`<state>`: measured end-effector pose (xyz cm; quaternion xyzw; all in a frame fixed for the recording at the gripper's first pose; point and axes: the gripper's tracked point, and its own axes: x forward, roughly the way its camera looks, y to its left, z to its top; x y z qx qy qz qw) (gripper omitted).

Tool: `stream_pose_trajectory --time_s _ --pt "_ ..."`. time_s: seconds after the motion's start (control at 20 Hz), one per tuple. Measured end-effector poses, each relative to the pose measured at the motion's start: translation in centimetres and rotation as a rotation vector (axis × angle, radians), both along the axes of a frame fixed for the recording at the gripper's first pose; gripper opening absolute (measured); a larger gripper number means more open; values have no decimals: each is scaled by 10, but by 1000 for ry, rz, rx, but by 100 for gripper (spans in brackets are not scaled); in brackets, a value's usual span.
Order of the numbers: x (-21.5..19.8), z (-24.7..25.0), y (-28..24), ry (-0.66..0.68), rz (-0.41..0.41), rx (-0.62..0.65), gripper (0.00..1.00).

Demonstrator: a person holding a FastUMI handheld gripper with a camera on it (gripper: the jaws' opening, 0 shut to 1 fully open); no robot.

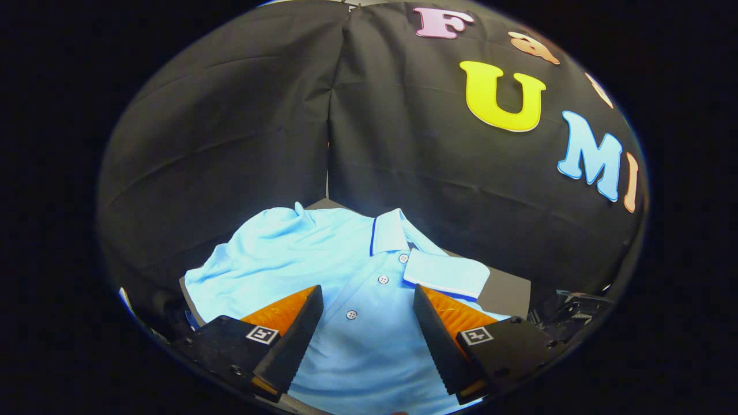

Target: Put the clothes into the washing machine and then close the washing machine lid.

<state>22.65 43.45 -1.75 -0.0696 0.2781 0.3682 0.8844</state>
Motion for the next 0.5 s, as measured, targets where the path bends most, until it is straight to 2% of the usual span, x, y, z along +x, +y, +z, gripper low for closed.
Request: stream_pose_trajectory --time_s 0.5 --pt "4 -20 8 99 -17 -18 98"
